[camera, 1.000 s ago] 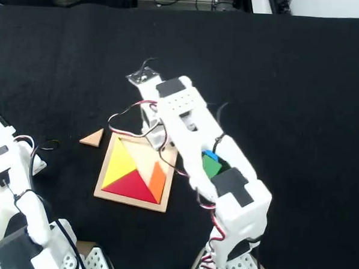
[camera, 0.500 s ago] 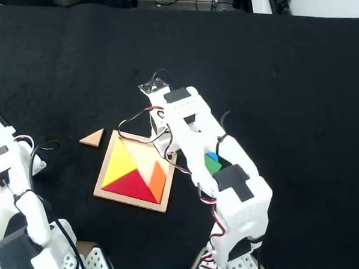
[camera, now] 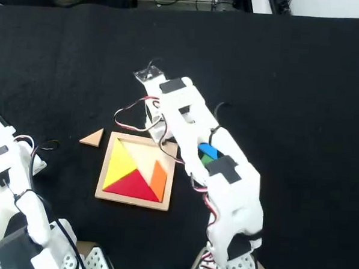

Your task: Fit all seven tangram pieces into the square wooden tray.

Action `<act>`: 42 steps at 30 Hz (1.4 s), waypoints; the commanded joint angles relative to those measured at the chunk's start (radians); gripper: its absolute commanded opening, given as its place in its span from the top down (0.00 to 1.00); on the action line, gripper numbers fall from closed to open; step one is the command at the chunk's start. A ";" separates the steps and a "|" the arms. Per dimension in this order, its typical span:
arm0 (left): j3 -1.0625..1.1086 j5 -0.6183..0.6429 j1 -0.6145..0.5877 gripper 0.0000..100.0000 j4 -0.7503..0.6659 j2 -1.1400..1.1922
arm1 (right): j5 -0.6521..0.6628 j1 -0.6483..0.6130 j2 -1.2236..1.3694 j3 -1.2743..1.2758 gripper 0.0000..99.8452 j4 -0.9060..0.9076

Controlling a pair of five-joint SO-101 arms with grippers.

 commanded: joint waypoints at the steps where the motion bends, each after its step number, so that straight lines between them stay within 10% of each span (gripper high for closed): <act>1: -0.013 0.002 0.013 0.97 -0.014 -0.021 | -0.005 0.011 -0.008 -0.120 0.90 0.097; 14: -0.225 -0.003 0.231 0.97 -0.098 -0.026 | -0.006 0.141 -0.412 -0.378 0.99 0.422; 28: -0.822 -0.839 0.452 0.83 0.516 0.236 | -0.005 0.459 -0.796 0.139 0.99 0.302; 35: -0.671 -1.094 0.521 0.92 0.600 0.242 | -0.014 0.537 -0.946 0.656 0.99 -0.069; 42: -0.507 -1.043 0.602 0.91 0.354 0.247 | -0.014 0.537 -1.046 1.007 0.99 -0.502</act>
